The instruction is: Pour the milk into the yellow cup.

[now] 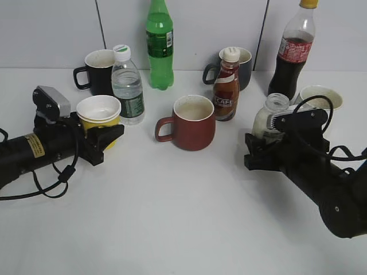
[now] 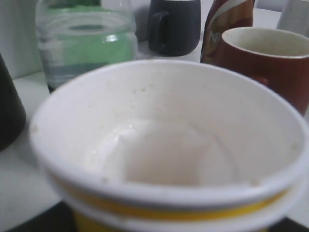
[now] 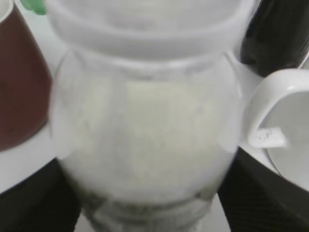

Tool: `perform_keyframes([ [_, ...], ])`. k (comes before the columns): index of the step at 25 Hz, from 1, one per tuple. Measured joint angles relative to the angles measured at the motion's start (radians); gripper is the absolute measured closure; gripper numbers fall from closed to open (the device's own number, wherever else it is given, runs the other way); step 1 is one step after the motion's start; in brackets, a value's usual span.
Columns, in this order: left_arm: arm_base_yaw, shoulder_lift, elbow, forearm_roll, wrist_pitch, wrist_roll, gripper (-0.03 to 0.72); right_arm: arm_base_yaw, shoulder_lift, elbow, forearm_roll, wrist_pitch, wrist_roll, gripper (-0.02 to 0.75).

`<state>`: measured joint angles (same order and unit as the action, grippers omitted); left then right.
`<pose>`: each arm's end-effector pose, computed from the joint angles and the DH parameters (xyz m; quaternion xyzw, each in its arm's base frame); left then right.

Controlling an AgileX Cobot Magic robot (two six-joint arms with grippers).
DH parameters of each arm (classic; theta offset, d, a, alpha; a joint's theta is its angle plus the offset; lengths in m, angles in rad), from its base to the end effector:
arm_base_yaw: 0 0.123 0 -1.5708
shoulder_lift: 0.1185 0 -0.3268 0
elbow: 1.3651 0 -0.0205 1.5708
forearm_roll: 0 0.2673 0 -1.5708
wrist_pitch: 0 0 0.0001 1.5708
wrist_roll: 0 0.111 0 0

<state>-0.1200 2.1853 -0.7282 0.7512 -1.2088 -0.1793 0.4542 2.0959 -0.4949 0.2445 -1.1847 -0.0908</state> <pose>0.3631 -0.1151 0.0846 0.3001 0.7178 -0.2650 0.5696 0.3108 0.1241 0.0826 -0.1180 0.8053 0.0402 0.5797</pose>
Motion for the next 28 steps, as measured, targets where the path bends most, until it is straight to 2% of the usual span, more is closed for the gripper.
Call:
perform_keyframes([
  [6, 0.0, 0.0, 0.0, 0.0, 0.0, 0.0, 0.326, -0.001, 0.049, -0.035, 0.0, -0.02, 0.012, 0.169],
  [8, 0.0, 0.0, 0.0, 0.0, 0.0, 0.0, 0.326, -0.001, 0.053, -0.037, 0.0, -0.022, 0.015, 0.232],
  [9, 0.0, 0.0, 0.0, 0.0, 0.0, 0.0, 0.326, -0.001, 0.053, -0.037, 0.0, -0.023, 0.016, 0.289],
  [10, 0.0, 0.0, 0.0, 0.0, 0.0, 0.0, 0.326, -0.002, 0.053, -0.037, 0.005, -0.023, 0.016, 0.305],
  [18, 0.0, 0.0, 0.0, 0.001, 0.0, 0.0, 0.326, -0.002, 0.046, -0.037, 0.061, -0.019, -0.058, 0.303],
  [23, 0.0, -0.019, 0.0, 0.027, 0.001, 0.0, 0.326, -0.002, -0.045, -0.034, -0.01, 0.023, -0.093, 0.303],
  [28, 0.0, -0.057, 0.001, 0.097, 0.001, -0.016, 0.326, -0.002, -0.182, -0.041, -0.156, 0.148, -0.102, 0.303],
])
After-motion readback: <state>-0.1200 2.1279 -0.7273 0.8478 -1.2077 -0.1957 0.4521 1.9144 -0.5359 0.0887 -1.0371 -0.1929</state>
